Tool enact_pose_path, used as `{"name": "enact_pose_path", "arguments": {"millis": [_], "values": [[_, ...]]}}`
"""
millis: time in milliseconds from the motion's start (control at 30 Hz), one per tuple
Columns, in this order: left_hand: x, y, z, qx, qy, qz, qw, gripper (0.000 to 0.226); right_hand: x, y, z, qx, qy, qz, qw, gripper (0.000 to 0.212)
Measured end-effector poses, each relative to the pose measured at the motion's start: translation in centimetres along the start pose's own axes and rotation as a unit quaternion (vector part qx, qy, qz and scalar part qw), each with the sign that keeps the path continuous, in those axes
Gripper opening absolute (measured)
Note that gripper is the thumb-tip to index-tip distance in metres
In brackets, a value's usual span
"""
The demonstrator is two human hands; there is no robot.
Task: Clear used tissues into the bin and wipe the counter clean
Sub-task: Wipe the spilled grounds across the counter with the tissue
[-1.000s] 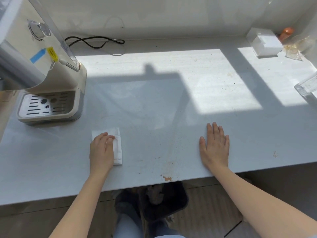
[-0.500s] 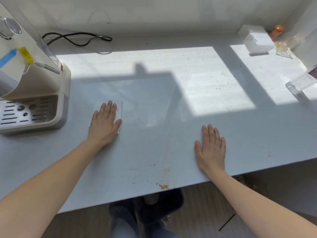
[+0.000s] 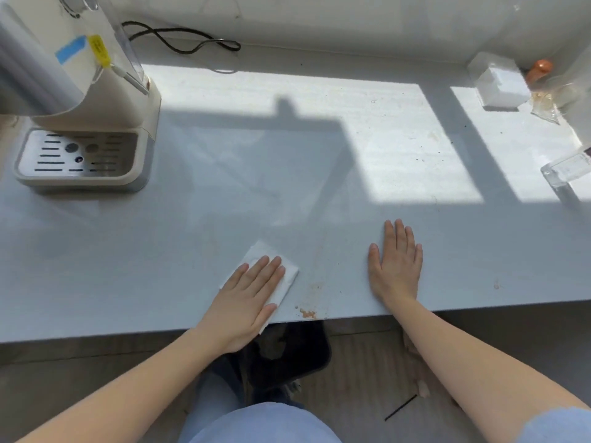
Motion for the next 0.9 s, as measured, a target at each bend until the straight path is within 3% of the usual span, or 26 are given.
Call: {"name": "enact_pose_path", "arguments": {"millis": [267, 433, 667, 900], "values": [[-1.4, -0.1, 0.5, 0.062, 0.130, 0.010, 0.990, 0.058, -0.1, 0.3, 0.1, 0.011, 0.007, -0.004, 1.000, 0.058], [-4.4, 1.7, -3.1, 0.059, 0.168, 0.017, 0.984, 0.059, 0.0, 0.1, 0.0, 0.020, 0.009, -0.009, 1.000, 0.059], [-6.7, 3.7, -9.6, -0.012, 0.059, -0.007, 0.998, 0.059, 0.1, -0.2, -0.2, 0.018, 0.010, -0.002, 1.000, 0.060], [-7.0, 5.5, -16.4, -0.042, 0.004, -0.024, 0.999, 0.058, 0.1, -0.2, -0.1, 0.013, 0.005, -0.001, 1.000, 0.061]]}}
Point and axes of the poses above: each hand's wrist, its own z-axis away from the middle knuckle, its own y-axis out of the back of the hand, x = y × z, the point moved 6 cm from there along -z, towards the middle knuckle, and after that the axes turned 8 degrees about -y, right-handed, at the moved point
